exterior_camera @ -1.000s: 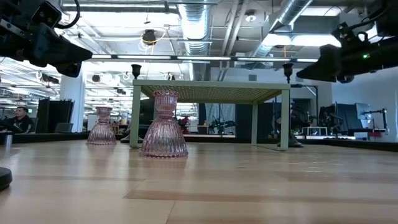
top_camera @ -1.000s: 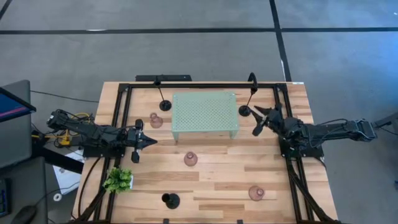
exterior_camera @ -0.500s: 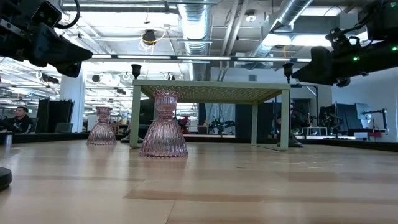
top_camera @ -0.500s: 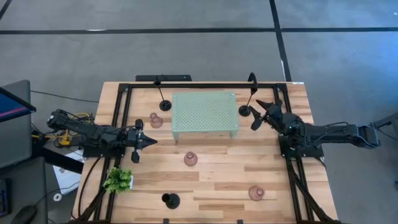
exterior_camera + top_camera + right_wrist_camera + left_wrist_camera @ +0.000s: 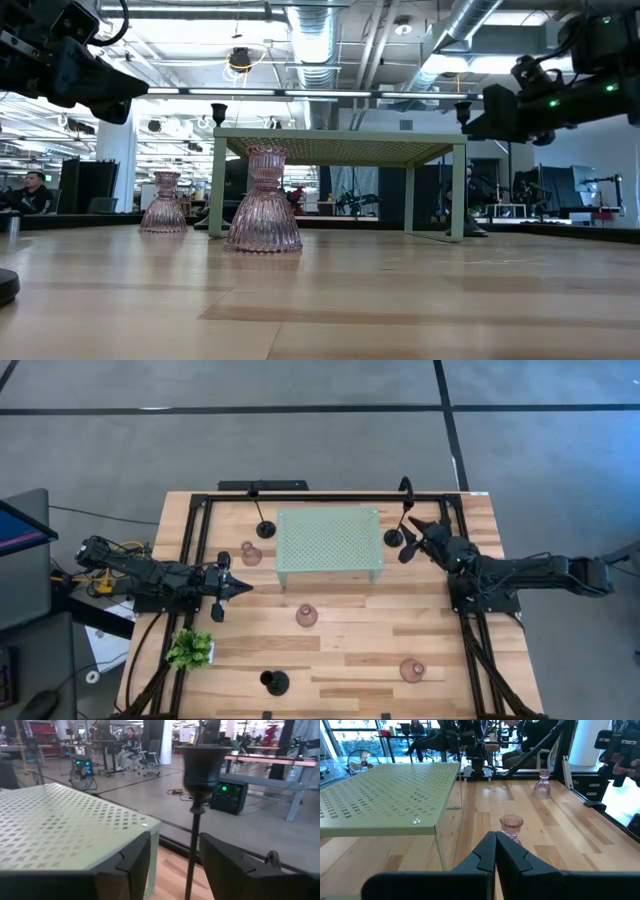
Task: Pick & Place candle stick holders
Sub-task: Put the top right black candle holder on the shelf
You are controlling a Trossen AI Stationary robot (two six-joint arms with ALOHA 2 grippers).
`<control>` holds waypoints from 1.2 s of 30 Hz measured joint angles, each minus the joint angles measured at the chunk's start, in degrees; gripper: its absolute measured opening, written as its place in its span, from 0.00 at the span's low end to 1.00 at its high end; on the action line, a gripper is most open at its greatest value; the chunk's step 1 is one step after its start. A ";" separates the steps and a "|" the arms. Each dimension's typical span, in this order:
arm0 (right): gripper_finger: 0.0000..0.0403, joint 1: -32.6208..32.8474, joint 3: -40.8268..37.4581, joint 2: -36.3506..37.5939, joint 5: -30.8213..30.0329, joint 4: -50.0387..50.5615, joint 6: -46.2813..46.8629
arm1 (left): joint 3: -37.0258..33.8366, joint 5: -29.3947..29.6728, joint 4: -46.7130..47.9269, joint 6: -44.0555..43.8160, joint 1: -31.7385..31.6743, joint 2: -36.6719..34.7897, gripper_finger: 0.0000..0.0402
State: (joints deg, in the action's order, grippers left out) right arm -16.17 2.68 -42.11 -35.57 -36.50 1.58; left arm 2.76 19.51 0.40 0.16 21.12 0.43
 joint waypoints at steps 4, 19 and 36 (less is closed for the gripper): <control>0.39 -1.57 0.00 -3.56 0.16 -3.59 0.15 | -0.02 0.00 0.00 0.00 0.02 0.02 0.02; 0.20 -4.63 0.04 -15.05 1.18 -15.94 1.66 | -0.02 0.00 0.00 0.00 0.00 0.02 0.02; 0.01 -3.12 3.94 -15.23 0.55 -15.55 -5.84 | 0.00 0.00 0.02 -0.02 0.00 0.04 0.02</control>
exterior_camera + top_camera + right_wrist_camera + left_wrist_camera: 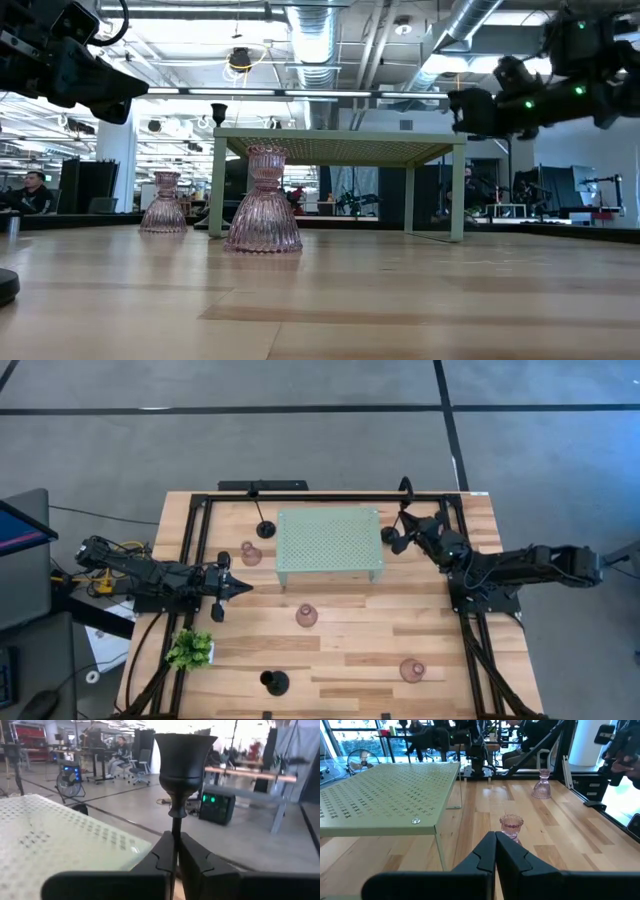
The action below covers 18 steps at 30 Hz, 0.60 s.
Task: Pick & Place candle stick holders
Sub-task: Put the top right black candle holder on the shelf
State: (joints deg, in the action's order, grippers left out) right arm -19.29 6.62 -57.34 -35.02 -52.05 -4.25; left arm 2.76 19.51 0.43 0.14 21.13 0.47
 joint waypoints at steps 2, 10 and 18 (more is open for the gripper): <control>0.01 0.66 2.78 0.07 -0.74 2.07 -2.69 | -0.01 -0.01 0.00 0.00 0.02 0.02 0.02; 0.00 1.93 21.16 3.52 -10.81 37.19 -8.47 | -0.02 -0.02 0.07 -0.01 0.02 0.02 0.02; 0.00 3.22 34.05 4.96 -3.86 42.06 -16.54 | -0.01 -0.02 0.22 0.00 0.02 0.02 0.02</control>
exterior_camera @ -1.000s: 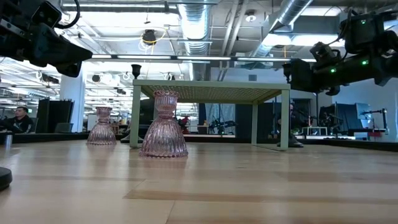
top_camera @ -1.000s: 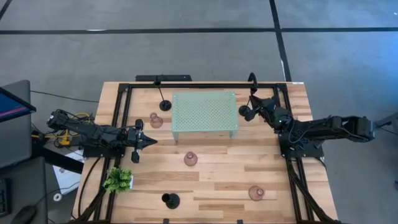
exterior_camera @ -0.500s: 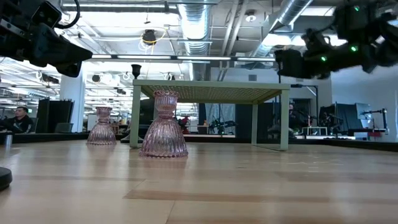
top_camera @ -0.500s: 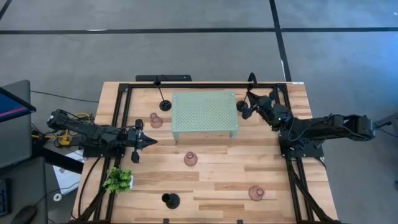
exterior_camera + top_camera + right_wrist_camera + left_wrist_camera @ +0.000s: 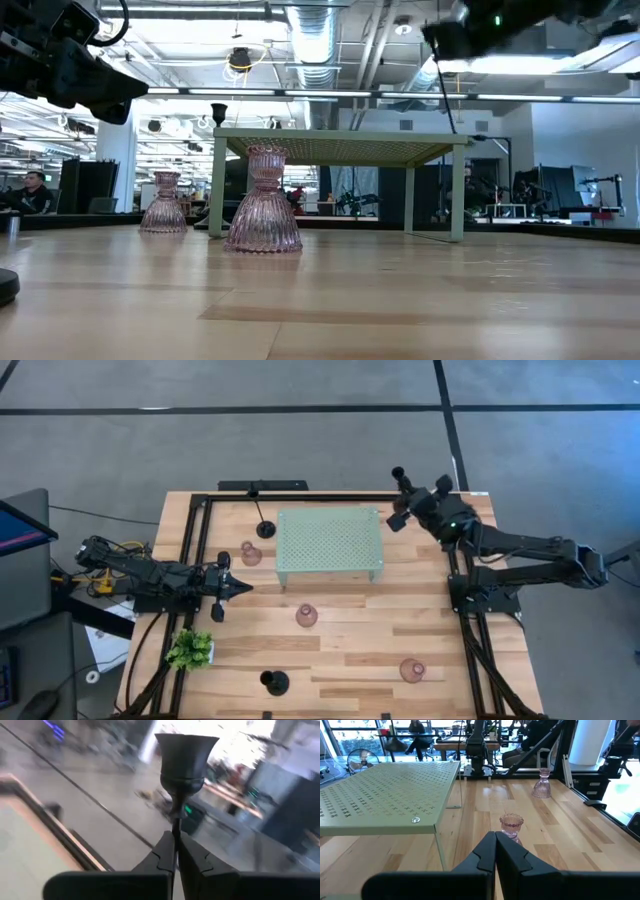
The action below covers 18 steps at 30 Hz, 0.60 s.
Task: Pick & Place candle stick holders
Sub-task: Put the top right black candle holder on the shelf
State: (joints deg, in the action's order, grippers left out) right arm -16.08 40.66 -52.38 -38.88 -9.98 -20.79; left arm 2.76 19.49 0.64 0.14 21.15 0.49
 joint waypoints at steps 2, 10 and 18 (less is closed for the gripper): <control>0.00 -0.02 2.02 -0.09 5.85 -0.04 0.39 | 0.00 0.00 0.01 0.00 0.00 0.00 0.02; 0.00 -0.05 4.91 -6.82 25.25 -6.47 5.14 | -0.01 0.00 0.02 0.00 -0.01 0.00 0.02; 0.00 -0.27 7.54 -17.78 31.42 -15.92 6.20 | 0.01 0.00 0.00 -0.02 -0.02 0.00 0.02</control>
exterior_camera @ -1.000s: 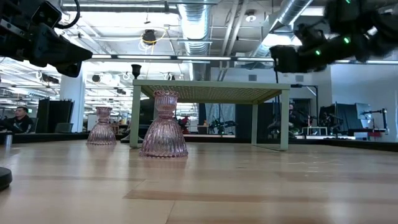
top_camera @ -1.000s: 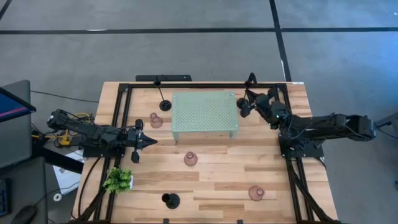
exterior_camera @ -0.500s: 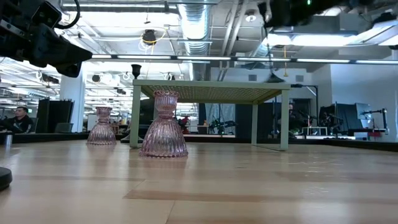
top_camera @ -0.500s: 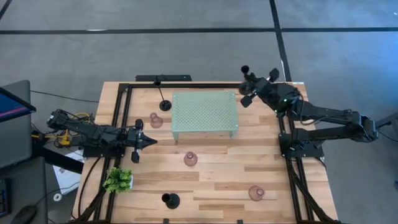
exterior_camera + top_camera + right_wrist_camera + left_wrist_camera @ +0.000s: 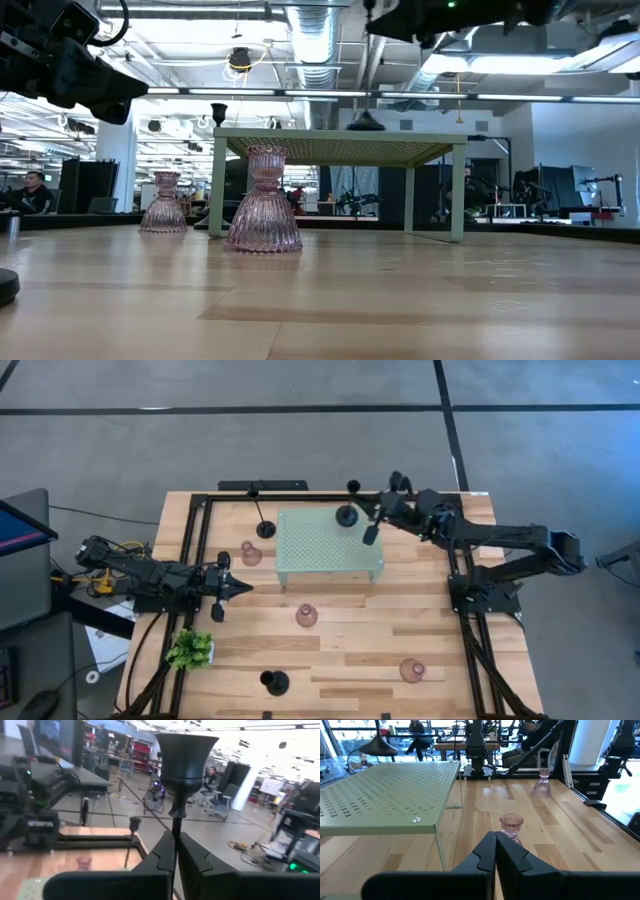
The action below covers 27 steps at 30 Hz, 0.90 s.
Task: Pick & Place candle stick holders
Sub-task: Put the top right black candle holder on the shelf
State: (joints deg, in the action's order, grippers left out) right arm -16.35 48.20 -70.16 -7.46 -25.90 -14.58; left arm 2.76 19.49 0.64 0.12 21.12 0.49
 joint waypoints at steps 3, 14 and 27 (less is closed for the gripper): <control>0.00 -0.61 2.45 -3.63 3.31 -0.43 2.44 | -0.01 0.00 0.00 0.00 0.01 0.00 0.02; 0.00 -3.12 7.65 -11.78 6.42 -0.11 5.93 | -0.02 -0.01 0.00 0.00 0.02 0.00 0.02; 0.00 -5.63 7.72 -12.65 7.67 0.28 8.96 | -0.02 0.00 0.20 0.00 0.02 0.00 0.02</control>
State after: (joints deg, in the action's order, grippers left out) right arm -21.98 55.92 -82.81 0.21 -25.63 -5.63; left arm 2.74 19.49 0.84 0.12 21.15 0.49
